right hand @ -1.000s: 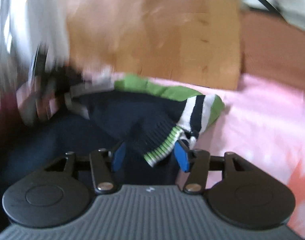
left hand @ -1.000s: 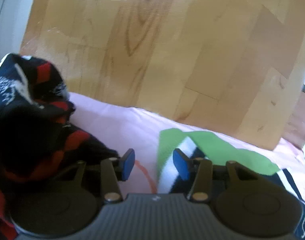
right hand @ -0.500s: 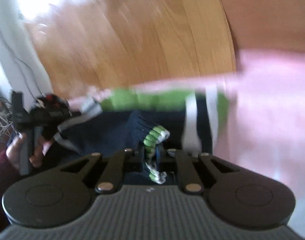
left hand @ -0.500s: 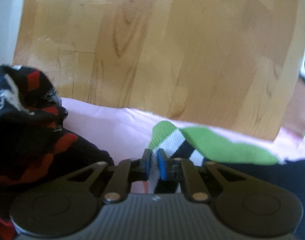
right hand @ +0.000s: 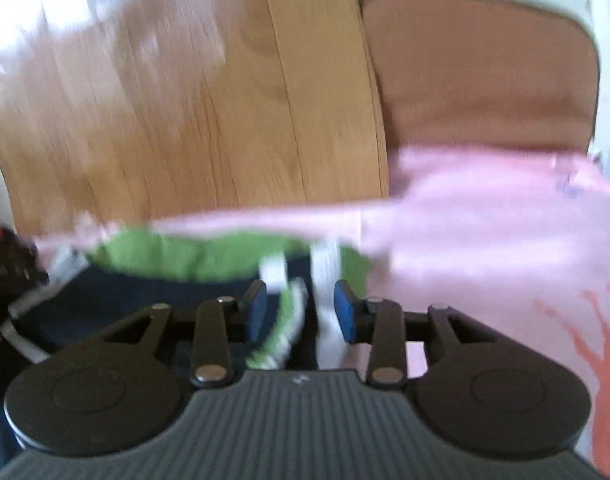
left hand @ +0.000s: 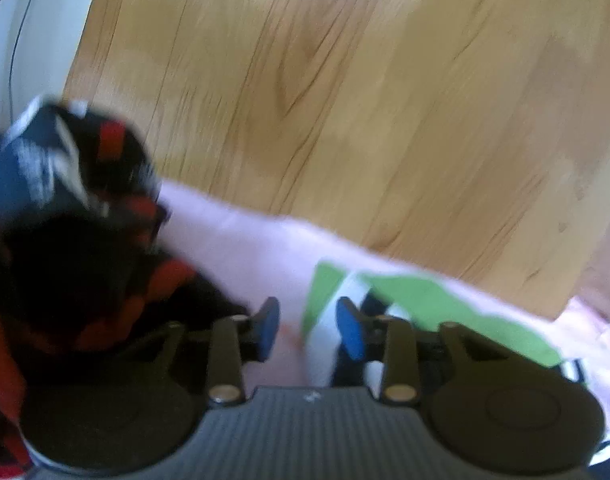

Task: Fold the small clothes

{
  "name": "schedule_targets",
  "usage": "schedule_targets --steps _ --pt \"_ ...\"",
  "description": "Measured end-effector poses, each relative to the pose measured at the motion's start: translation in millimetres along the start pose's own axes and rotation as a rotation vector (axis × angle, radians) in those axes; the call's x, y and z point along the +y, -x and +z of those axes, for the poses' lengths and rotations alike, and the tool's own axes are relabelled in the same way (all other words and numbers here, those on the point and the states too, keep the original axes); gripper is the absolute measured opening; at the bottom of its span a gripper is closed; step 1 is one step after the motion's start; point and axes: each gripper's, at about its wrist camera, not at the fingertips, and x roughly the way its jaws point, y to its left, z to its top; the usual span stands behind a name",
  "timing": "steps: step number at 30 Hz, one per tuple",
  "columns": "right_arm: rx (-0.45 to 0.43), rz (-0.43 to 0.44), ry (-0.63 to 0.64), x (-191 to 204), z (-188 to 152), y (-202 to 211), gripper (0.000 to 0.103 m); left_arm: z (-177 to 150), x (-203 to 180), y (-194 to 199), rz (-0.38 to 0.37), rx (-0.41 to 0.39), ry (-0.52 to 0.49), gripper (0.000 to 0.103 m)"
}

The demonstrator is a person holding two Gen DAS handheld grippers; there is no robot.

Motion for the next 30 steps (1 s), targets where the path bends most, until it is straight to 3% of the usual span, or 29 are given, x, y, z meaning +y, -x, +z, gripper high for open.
schedule_targets --steps 1,3,6,7,8,9,12,14,16,18,20,23,26,27,30 --pt "-0.023 0.016 0.009 6.4 2.8 3.7 0.042 -0.6 -3.6 5.2 -0.021 -0.022 -0.016 0.048" --pt "-0.039 0.101 0.026 16.6 5.7 6.8 0.041 -3.6 -13.9 6.9 -0.06 -0.02 -0.071 0.053" --pt "0.047 0.155 0.003 22.0 -5.2 -14.7 0.04 -11.0 -25.8 -13.2 -0.03 0.082 -0.163 0.053" --pt "0.099 0.138 -0.006 19.0 -12.9 -26.1 0.04 -14.2 -28.0 -25.4 0.014 0.146 -0.195 0.056" --pt "0.143 0.119 -0.027 13.9 -23.9 -35.5 0.036 -13.0 -26.7 -28.4 0.012 0.162 -0.189 0.057" --pt "0.105 0.159 -0.083 2.6 -29.1 -35.8 0.031 -11.8 -23.5 -27.6 0.005 0.152 -0.171 0.059" --pt "0.102 0.2 -0.275 -27.1 -32.2 -35.6 0.013 -8.7 -17.5 -29.1 0.001 0.158 -0.149 0.062" --pt "0.095 0.227 -0.373 -38.0 -35.6 -35.6 0.012 -7.9 -18.5 -31.9 0.016 0.155 -0.158 0.064" --pt "0.08 0.208 -0.388 -38.0 -35.0 -29.2 0.017 -7.0 -18.9 -36.0 0.023 0.155 -0.159 0.066" --pt "0.048 0.16 -0.296 -18.7 -20.2 -21.2 0.024 -7.2 -21.1 -34.0 0.023 0.155 -0.159 0.066" --pt "0.015 0.178 -0.156 5.4 3.2 -23.3 0.028 -8.0 -22.1 -32.8 0.023 0.156 -0.162 0.067" --pt "0.043 0.169 0.044 42.6 38.6 -61.0 0.046 -10.5 -20.6 -27.6 0.017 0.156 -0.157 0.067" --pt "0.167 0.119 0.096 56.4 60.2 -127.9 0.047 -10.5 -20.0 -27.6 0.013 0.156 -0.155 0.068" --pt "0.211 0.123 0.094 55.7 62.3 -146.4 0.052 -10.4 -19.6 -27.4 0.011 0.156 -0.154 0.068" --pt "0.369 0.123 0.1 61.2 52.4 -191.5 0.051 -10.3 -19.7 -27.8 0.006 0.157 -0.151 0.07"
